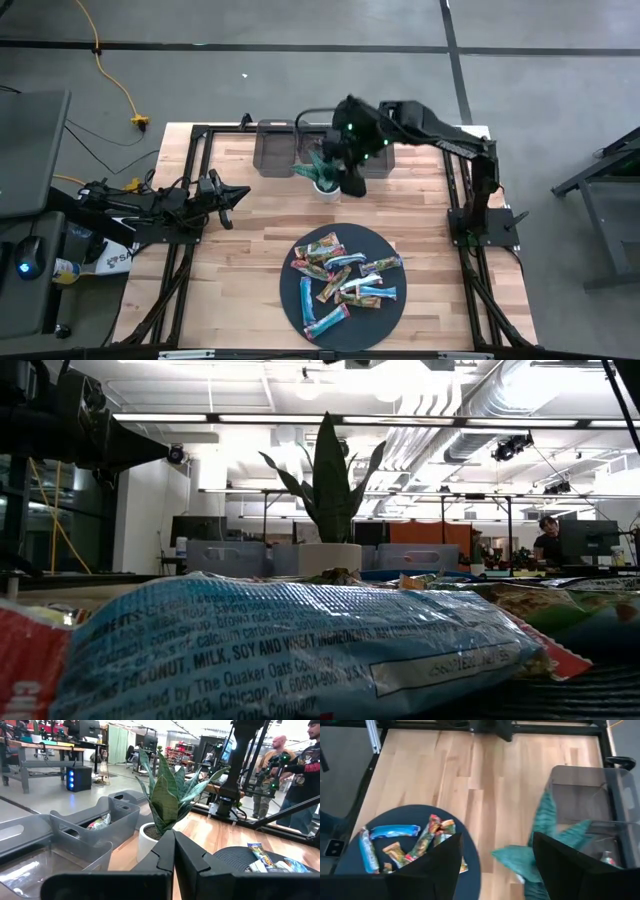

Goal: Pick and place Granola Bars by type
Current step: Put the red granola bar into the middle black bin

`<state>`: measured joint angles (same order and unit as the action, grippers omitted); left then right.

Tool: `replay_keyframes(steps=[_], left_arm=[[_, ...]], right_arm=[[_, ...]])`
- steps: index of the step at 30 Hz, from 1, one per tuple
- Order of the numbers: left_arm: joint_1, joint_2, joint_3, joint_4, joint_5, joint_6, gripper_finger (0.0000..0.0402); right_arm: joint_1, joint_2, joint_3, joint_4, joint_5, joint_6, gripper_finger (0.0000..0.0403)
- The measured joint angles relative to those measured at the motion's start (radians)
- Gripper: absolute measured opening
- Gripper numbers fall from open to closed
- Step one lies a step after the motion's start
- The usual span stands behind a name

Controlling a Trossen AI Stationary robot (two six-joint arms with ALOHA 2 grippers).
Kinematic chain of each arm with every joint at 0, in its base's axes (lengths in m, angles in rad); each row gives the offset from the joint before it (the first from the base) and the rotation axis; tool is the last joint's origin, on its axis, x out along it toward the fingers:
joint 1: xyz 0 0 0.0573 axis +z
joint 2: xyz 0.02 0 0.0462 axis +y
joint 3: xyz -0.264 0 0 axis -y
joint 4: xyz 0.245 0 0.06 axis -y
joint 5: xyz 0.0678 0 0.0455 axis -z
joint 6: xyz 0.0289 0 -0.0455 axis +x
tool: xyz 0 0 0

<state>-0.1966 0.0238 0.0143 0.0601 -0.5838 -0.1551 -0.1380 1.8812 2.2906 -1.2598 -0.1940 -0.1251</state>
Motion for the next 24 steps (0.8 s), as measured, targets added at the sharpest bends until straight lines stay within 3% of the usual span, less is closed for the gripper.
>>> replay_keyframes(steps=[16,24], left_arm=[[0.000,0.000,0.000,0.000,0.000,0.000,0.0001],[0.000,0.000,0.000,0.000,0.000,0.000,0.0001]], right_arm=[[0.308,0.002,-0.007,0.010,0.199,0.303,0.0224],[0.408,0.003,-0.167,0.209,0.249,0.408,0.0225]])
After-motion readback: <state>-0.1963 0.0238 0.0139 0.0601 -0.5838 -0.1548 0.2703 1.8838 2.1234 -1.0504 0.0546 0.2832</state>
